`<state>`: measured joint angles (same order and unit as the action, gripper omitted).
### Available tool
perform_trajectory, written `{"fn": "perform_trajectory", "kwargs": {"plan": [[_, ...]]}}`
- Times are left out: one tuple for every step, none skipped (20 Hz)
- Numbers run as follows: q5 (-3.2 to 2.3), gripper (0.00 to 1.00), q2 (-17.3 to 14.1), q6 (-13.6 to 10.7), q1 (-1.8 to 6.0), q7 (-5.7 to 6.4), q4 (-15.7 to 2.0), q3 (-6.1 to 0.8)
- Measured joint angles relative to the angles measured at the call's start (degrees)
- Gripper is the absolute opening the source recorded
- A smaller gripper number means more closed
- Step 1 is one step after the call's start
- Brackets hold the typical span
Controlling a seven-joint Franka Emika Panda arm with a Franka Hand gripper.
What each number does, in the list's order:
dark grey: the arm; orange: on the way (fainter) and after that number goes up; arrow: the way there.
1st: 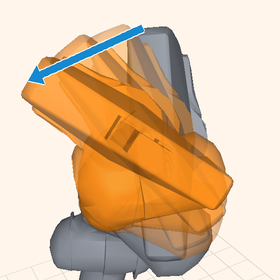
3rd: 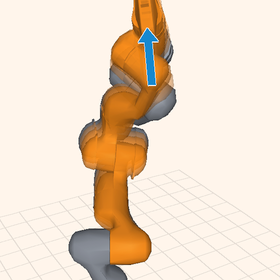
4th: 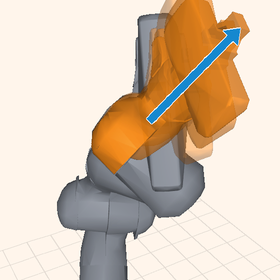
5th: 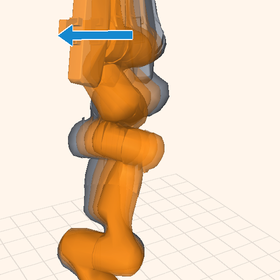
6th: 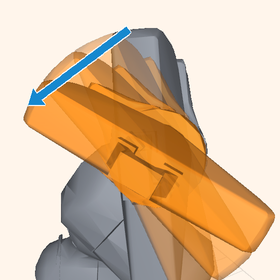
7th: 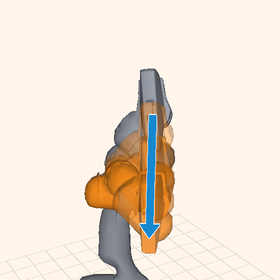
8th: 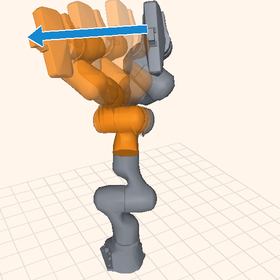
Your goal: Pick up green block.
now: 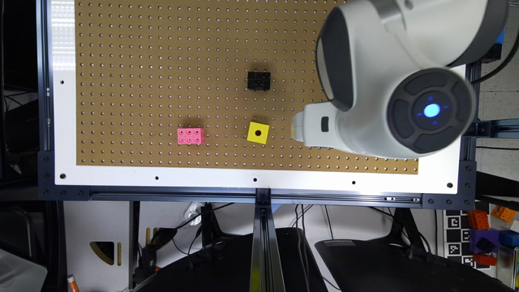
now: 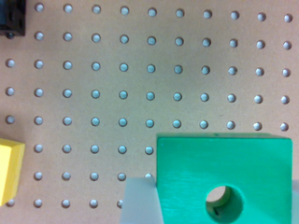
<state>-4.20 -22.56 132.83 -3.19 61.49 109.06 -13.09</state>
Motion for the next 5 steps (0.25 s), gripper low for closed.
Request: {"fn": "perform_trajectory", "kwargs": {"plan": [[0.00, 0.00, 0.5, -0.3, 0.00, 0.04, -0.03, -0.01], [0.00, 0.00, 1.0, -0.8, 0.00, 0.09, -0.03, -0.03], [0.02, 0.00, 1.5, -1.2, 0.00, 0.13, -0.03, -0.04], [0.04, 0.00, 2.0, -1.6, 0.00, 0.15, -0.03, -0.06], [0.05, 0.00, 2.3, -1.9, 0.00, 0.17, -0.03, -0.07]]}}
